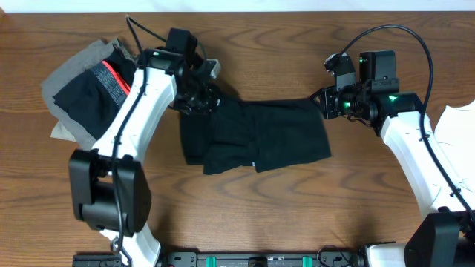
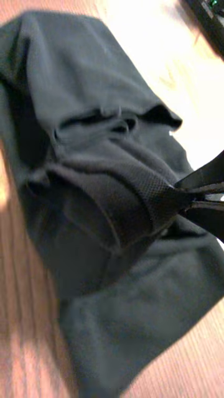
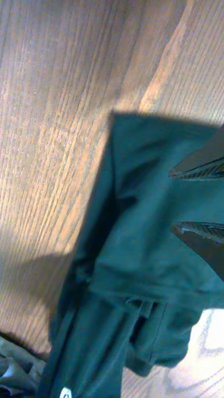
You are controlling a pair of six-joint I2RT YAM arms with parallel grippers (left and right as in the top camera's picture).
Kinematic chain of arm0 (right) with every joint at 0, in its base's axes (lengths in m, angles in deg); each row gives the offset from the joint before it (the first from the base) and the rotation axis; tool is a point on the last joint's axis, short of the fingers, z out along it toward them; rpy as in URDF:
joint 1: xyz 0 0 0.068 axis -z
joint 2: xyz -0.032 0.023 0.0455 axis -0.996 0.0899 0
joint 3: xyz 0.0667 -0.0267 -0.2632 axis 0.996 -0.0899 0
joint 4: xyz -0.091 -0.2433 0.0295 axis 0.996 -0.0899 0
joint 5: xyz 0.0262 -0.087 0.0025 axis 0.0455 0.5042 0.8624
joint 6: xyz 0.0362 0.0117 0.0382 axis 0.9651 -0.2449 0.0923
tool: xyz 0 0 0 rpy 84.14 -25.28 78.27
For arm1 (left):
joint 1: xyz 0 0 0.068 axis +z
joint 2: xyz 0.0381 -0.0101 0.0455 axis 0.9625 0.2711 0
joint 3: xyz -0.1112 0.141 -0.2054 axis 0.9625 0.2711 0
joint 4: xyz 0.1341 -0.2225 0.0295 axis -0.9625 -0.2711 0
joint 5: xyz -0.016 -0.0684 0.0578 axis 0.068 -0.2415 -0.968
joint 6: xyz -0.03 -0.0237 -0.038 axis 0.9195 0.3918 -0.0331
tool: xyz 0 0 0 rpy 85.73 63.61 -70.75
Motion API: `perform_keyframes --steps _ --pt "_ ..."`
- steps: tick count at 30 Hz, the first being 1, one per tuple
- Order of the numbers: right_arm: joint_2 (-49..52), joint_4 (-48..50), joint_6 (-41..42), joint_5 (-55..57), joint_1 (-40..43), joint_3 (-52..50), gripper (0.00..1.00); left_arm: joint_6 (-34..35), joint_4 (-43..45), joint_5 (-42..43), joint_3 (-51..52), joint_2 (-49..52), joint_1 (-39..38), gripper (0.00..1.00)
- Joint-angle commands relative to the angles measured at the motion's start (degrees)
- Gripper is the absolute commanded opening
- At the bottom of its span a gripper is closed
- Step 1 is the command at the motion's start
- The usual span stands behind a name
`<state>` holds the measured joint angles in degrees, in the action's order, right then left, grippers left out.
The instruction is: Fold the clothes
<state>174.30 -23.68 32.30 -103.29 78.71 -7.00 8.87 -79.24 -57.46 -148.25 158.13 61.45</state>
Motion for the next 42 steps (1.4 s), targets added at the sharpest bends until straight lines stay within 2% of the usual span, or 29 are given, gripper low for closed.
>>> perform_keyframes --steps 1,5,7,8,9,10,11,12,13,17,22,27,35,37,42 --pt "-0.8 -0.2 0.4 -0.7 0.1 0.8 0.21 -1.2 -1.0 -2.6 0.2 1.2 0.3 0.06" --pt "-0.8 -0.5 0.4 -0.7 0.1 0.8 0.21 -1.2 -1.7 -6.1 1.0 1.9 0.3 0.08" --pt "-0.8 -0.7 0.4 -0.7 0.1 0.8 0.20 -0.8 -2.7 -8.0 1.4 2.2 0.3 0.14" --pt "-0.8 -0.8 0.4 -0.7 0.1 0.8 0.20 -0.5 -3.5 -9.0 1.6 2.2 0.3 0.29" --pt "-0.8 -0.9 0.4 -0.7 0.1 0.8 0.20 0.3 -4.0 -10.2 1.8 2.3 0.3 0.47" --pt "-0.8 -0.9 0.4 -0.7 0.1 0.8 0.20 1.8 -4.7 -12.1 1.9 2.3 0.3 0.57" --pt "-0.8 -0.9 0.4 -0.7 0.1 0.8 0.20 3.2 -5.3 -14.0 2.0 2.3 0.5 0.84" --pt "-0.8 -0.9 0.4 -0.7 0.1 0.8 0.21 4.9 -5.6 -16.0 2.2 2.3 0.7 0.95" --pt "-0.8 -0.9 0.4 -0.7 0.1 0.8 0.21 6.2 -5.6 -17.2 2.4 2.3 1.0 0.99" --pt "-0.8 -0.9 0.3 -0.7 0.1 0.8 0.21 10.3 -4.3 -17.6 4.0 2.3 3.2 0.98" --pt "-0.8 -0.6 0.4 -0.7 0.1 0.8 0.20 9.1 1.6 -11.5 9.0 2.6 4.1 0.98" --pt "-0.8 -0.7 0.4 -0.7 0.1 0.8 0.20 9.1 5.8 -11.5 12.9 5.2 4.5 0.98" --pt "-0.8 -0.9 0.6 -0.7 0.1 0.8 0.20 7.5 8.6 -9.9 13.0 9.3 6.6 0.98" --pt "-0.8 -1.0 0.6 -0.7 0.1 0.8 0.20 5.1 9.2 -6.2 13.0 10.2 6.8 0.98" --pt "-0.8 -0.9 0.6 -0.7 0.1 0.8 0.20 -4.3 9.0 9.0 13.0 11.8 6.4 0.98"
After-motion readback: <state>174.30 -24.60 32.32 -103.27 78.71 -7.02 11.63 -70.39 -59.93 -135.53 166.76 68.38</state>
